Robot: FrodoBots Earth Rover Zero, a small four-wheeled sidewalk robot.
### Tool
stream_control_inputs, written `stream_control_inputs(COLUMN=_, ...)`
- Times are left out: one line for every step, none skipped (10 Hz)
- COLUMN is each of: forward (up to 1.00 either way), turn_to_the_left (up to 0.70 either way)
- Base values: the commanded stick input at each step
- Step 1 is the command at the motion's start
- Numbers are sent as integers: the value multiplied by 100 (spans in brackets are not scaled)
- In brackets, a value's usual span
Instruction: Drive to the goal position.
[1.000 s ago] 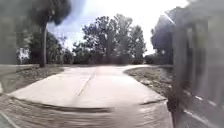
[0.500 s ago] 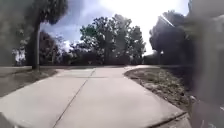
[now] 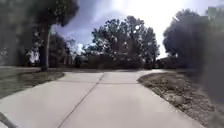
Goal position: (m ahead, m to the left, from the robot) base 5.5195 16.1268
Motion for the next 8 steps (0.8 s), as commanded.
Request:
stream_control_inputs(forward=82, turn_to_the_left=0)
stream_control_inputs(forward=82, turn_to_the_left=0)
stream_control_inputs(forward=82, turn_to_the_left=0)
stream_control_inputs(forward=82, turn_to_the_left=0)
stream_control_inputs(forward=82, turn_to_the_left=0)
stream_control_inputs(forward=82, turn_to_the_left=0)
stream_control_inputs(forward=82, turn_to_the_left=0)
stream_control_inputs(forward=82, turn_to_the_left=0)
